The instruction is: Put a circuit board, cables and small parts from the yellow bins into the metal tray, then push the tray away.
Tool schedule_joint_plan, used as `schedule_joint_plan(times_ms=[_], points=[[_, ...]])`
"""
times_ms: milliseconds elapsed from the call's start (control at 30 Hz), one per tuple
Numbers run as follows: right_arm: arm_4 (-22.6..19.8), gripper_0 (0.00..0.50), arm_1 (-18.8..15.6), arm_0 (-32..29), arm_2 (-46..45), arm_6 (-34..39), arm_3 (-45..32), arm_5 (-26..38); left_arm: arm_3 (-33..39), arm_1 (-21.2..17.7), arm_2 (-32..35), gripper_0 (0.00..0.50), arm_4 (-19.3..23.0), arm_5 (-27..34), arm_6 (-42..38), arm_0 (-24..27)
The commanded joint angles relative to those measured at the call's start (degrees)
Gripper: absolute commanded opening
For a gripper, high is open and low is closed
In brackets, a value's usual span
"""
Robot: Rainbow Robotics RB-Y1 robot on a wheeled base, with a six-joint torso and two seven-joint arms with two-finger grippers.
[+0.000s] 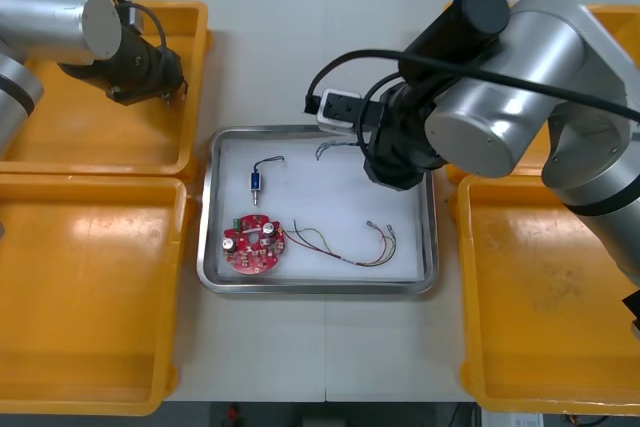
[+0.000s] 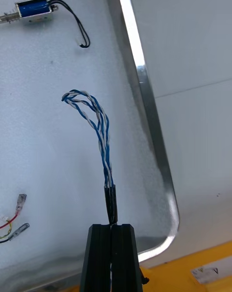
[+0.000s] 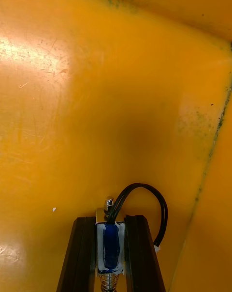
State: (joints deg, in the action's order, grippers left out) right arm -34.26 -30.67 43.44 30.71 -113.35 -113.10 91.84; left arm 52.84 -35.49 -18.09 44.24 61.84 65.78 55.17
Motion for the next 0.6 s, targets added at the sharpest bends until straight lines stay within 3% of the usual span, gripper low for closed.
schedule_joint_plan(times_ms=[33, 333, 600], points=[[1.91, 0.000, 1.22, 0.50, 5.59, -2.31, 2.09, -3.42, 0.95, -1.69, 4.12, 0.000, 0.14, 2.94, 4.62, 2.05], [6.57, 0.000, 4.83, 0.50, 9.46, -2.31, 8.86, -7.73, 7.63, -4.24, 9.74, 0.000, -0.39, 12.78, 4.62, 2.05], [8.86, 0.000, 5.00, 0.41, 11.57, -1.96, 11.59, -11.86, 13.78, -5.30, 12.64, 0.000, -0.65, 21.13, 3.65, 1.87]])
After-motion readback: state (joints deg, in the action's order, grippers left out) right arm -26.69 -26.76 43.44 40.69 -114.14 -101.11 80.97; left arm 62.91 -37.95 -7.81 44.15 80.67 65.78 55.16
